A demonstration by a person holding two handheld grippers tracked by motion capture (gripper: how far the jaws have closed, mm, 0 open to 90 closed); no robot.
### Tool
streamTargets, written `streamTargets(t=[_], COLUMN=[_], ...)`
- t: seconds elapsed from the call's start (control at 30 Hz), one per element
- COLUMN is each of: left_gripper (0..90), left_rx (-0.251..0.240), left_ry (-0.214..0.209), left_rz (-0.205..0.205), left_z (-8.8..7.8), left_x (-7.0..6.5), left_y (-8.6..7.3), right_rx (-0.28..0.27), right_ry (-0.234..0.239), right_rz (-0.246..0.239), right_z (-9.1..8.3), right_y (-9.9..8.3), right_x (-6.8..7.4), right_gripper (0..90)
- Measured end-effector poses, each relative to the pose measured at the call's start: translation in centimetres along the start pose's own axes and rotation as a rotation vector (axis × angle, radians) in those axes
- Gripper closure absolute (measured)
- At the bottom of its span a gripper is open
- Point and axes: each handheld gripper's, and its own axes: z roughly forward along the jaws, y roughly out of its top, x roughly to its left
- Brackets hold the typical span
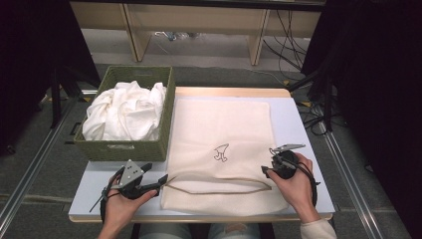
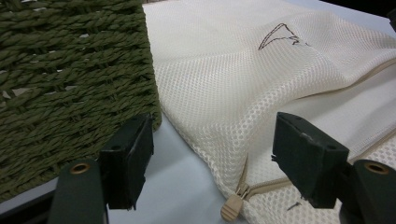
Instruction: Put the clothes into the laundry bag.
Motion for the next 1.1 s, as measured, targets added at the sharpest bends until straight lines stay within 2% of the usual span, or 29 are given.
streamTargets(t=[0.03,0.07,0.13,0.17,0.23,0.27,0.3,0.33,0.37,0.43,0.53,0.7,0.73,0.77,0.8,0.83,0.9,0.93,1.0,1.03,1.1], left_gripper=[28.8,28.8,28.8,28.9,29.1,29.1,29.2,29.2,29.2,29.2,29.2,29.1,29.0,29.0,29.1,29.1,29.1,29.1,29.1,29.1,29.0], left_rx=[0.003,0.008,0.013,0.012,0.011,0.013,0.013,0.019,0.022,0.021,0.015,0.017,0.021,0.018,0.018,0.020,0.020,0.020,0.025,0.026,0.026], left_ry=[-0.002,-0.002,0.002,0.002,0.000,0.000,0.000,-0.004,-0.002,-0.004,-0.002,-0.002,-0.006,-0.005,-0.005,-0.007,-0.007,-0.003,-0.009,-0.006,-0.008], left_rz=[0.000,0.013,-0.013,-0.010,-0.001,-0.012,-0.012,-0.036,0.008,-0.024,-0.018,-0.011,-0.031,-0.004,0.003,0.024,0.013,-0.037,-0.041,-0.019,-0.018], left_z=[0.0,0.1,0.1,0.1,0.2,0.1,0.1,0.2,0.1,0.2,0.1,0.1,0.1,0.2,0.2,0.3,0.3,0.4,0.4,0.4,0.4], left_x=[0.0,0.0,-0.2,-0.2,-0.1,-0.2,-0.2,-0.3,0.0,-0.2,-0.2,-0.2,-0.3,-0.2,-0.1,0.0,0.0,-0.4,-0.4,-0.3,-0.4], left_y=[0.0,0.0,-0.1,-0.1,-0.1,-0.1,-0.1,-0.2,-0.1,-0.2,-0.1,-0.1,-0.1,-0.1,-0.1,0.0,0.0,-0.2,-0.2,-0.2,-0.2], right_rx=[0.001,0.003,0.031,0.025,0.021,0.055,0.061,0.048,0.069,0.077,0.097,0.121,0.134,0.138,0.148,0.153,0.159,0.175,0.186,0.189,0.205], right_ry=[0.008,0.024,0.052,0.064,0.071,0.091,0.101,0.109,0.112,0.123,0.135,0.130,0.130,0.134,0.135,0.132,0.127,0.121,0.122,0.113,0.106], right_rz=[-0.009,-0.041,-0.058,-0.099,-0.108,-0.119,-0.145,-0.153,-0.167,-0.179,-0.210,-0.227,-0.249,-0.259,-0.262,-0.292,-0.300,-0.329,-0.328,-0.348,-0.375], right_z=[-0.1,0.0,-0.1,0.1,0.2,0.2,0.2,0.4,0.3,0.5,0.6,1.1,1.4,1.5,1.6,1.8,2.0,2.6,2.7,3.0,3.7], right_y=[0.1,0.3,0.5,0.7,0.7,0.9,0.9,1.0,1.1,1.3,1.7,2.2,2.2,2.2,2.1,2.1,2.0,2.0,2.0,2.1,2.4], right_x=[0.4,0.5,1.3,1.5,1.8,2.5,2.7,3.0,3.2,3.7,4.4,5.2,5.6,5.8,5.9,5.9,6.0,6.1,6.2,6.2,6.5], right_gripper=[52.1,50.7,49.2,49.0,48.2,47.2,47.1,46.7,46.3,45.9,45.4,44.1,43.7,43.3,42.8,42.7,42.4,40.6,40.2,39.8,38.8])
